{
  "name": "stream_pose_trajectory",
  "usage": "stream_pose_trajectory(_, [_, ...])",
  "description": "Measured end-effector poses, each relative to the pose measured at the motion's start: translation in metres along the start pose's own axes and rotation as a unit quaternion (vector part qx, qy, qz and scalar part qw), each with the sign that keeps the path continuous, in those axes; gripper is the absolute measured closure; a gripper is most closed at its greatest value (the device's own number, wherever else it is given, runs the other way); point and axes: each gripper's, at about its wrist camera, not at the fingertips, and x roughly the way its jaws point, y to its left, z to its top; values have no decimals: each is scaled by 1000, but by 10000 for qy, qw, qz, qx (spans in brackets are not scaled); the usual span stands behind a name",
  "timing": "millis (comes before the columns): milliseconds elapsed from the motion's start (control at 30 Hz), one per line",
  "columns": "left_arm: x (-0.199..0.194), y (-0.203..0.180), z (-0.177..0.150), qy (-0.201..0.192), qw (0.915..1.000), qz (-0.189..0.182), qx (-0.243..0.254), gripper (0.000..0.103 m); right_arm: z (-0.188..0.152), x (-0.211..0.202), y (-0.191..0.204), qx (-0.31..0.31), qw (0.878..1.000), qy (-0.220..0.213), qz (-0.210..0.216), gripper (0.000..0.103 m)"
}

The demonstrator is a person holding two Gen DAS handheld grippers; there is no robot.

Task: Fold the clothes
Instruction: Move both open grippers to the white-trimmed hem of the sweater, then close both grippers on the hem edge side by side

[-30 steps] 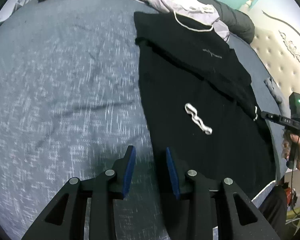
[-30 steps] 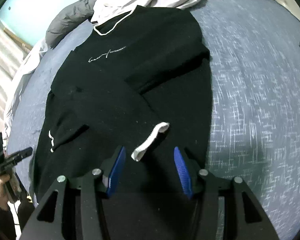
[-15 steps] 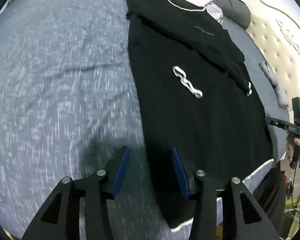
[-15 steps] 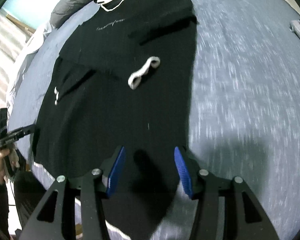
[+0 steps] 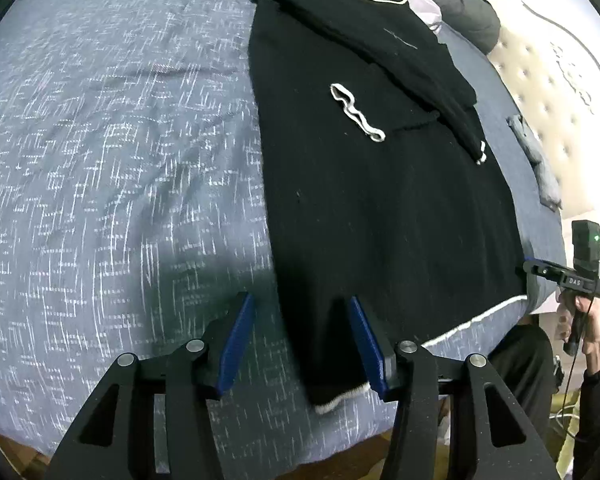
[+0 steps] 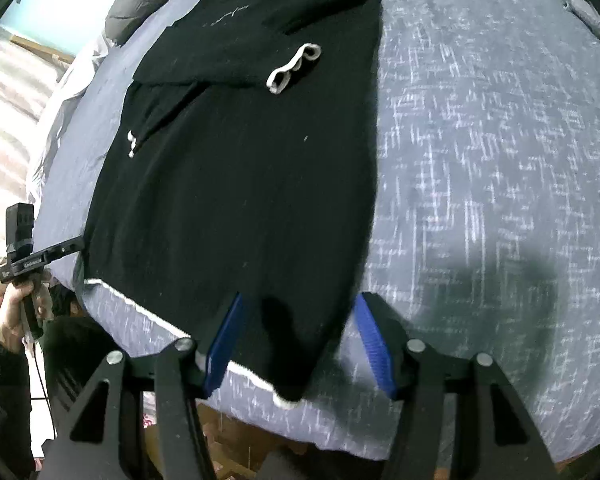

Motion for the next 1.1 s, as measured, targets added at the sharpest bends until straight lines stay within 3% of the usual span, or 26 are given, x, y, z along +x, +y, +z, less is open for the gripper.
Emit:
stream_pose_trajectory(400, [-2,-4,-19,48,9999,-136,22,50,-5,11,5,-27,9998,132,147,44])
stream_pose_trajectory(567, [-4,-5,-23,37,9991,-414,-58,50,-2,17,6,47,9996,158,211,46])
stream_pose_trajectory(833, [3,-11,-25,103,9979,-638,25,76,-5,9,3,27,9988,126,463,59])
stream_pose_trajectory(967, [7,-7,-26,142,9988,-467,59,76,-2,8,1,77,9993,100,360,60])
stream_pose_trajectory(1100, [7,-7,-25,123,9984,-551,21,76,0,12,-2,151,9992,128,345,59])
